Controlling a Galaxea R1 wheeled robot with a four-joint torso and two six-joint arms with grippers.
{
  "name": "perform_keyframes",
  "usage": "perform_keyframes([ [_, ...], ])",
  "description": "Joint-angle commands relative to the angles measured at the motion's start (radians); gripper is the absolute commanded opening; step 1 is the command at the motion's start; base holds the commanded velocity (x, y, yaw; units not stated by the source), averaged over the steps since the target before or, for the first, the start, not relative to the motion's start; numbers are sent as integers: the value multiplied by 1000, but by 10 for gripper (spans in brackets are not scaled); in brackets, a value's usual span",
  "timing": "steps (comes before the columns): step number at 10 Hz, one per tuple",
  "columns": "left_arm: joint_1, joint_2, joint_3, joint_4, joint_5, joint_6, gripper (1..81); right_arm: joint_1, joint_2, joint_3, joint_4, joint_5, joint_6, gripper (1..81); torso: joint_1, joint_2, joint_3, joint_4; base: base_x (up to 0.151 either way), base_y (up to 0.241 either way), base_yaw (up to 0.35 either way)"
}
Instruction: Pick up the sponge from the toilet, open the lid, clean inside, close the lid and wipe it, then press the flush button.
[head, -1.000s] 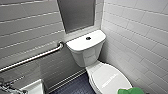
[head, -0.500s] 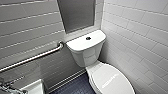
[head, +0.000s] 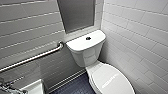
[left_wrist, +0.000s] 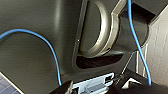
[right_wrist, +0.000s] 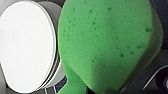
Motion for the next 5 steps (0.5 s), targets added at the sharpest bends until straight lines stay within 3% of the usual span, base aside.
perform_keyframes([
  [1,38,-13,24,9,72,2,811,154,-96,224,188,-45,-404,10,0,0,0,0,0,0,0],
  [2,38,-11,24,9,72,4,811,234,-91,257,311,-42,-528,10,0,0,0,0,0,0,0],
  [3,38,-11,24,9,72,4,811,319,-79,265,414,-47,-616,10,0,0,0,0,0,0,0],
  [5,36,-10,24,7,72,2,811,463,-27,230,523,-50,-755,10,0,0,0,0,0,0,0],
])
